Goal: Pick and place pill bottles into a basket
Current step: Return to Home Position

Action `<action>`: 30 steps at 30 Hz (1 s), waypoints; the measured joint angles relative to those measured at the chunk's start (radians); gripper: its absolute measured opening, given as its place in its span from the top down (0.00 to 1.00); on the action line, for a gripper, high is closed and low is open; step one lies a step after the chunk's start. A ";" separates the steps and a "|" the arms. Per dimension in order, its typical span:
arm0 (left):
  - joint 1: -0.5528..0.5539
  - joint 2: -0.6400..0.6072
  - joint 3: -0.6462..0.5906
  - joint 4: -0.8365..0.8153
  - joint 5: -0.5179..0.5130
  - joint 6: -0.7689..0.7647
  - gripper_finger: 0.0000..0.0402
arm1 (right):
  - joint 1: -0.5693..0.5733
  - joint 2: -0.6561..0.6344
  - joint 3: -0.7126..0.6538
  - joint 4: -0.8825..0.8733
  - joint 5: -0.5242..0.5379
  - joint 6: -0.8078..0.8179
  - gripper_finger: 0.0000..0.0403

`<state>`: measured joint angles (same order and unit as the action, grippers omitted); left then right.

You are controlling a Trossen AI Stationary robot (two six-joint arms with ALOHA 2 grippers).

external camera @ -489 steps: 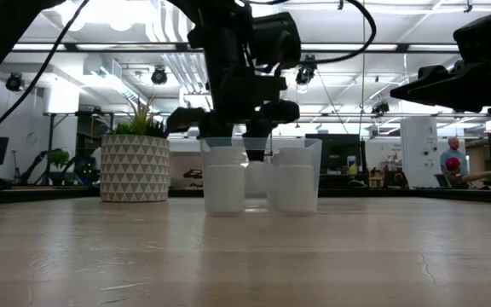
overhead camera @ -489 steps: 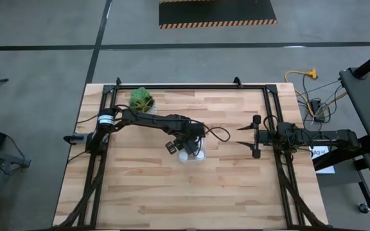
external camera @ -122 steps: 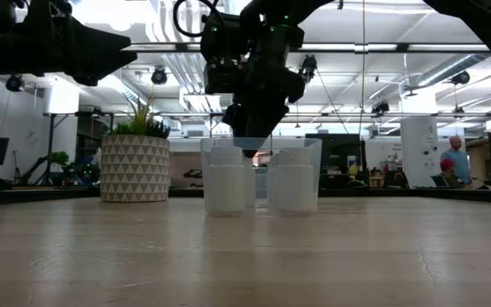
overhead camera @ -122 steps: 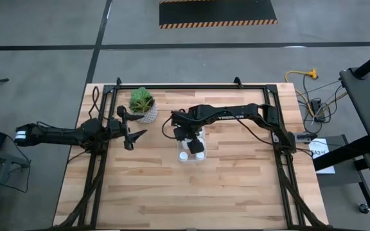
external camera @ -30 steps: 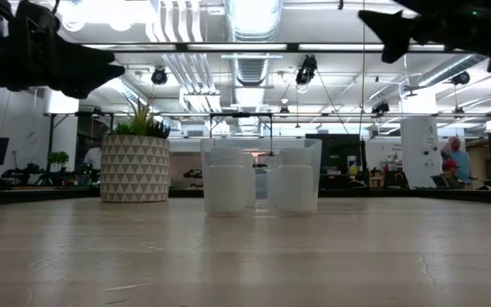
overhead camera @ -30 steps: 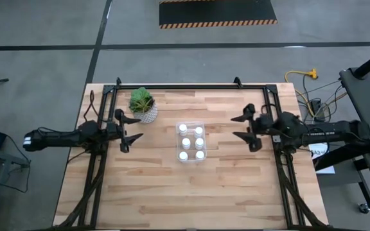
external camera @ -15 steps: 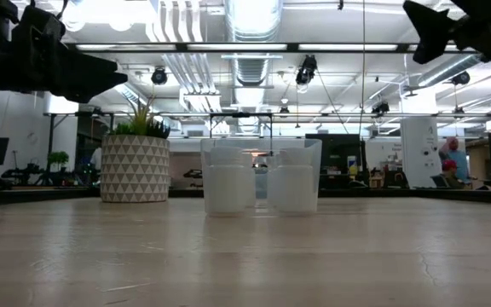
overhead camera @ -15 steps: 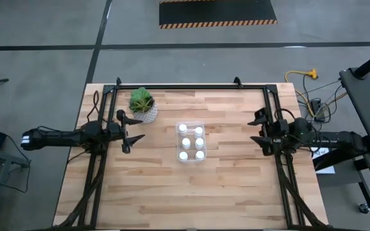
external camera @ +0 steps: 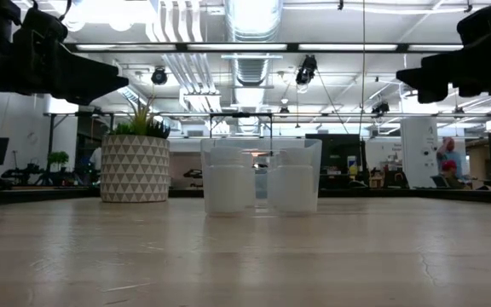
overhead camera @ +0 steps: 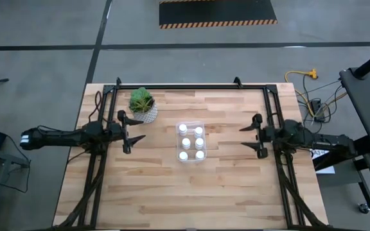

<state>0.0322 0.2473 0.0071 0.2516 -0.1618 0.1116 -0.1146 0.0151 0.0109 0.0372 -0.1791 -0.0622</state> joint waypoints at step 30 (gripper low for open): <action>0.000 0.003 -0.002 -0.113 0.163 -0.080 0.31 | 0.000 0.047 0.000 -0.006 -0.003 -0.045 0.38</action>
<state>0.0326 0.2506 0.0055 0.1387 0.0014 0.0319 -0.1143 0.0620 0.0109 0.0311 -0.1822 -0.1076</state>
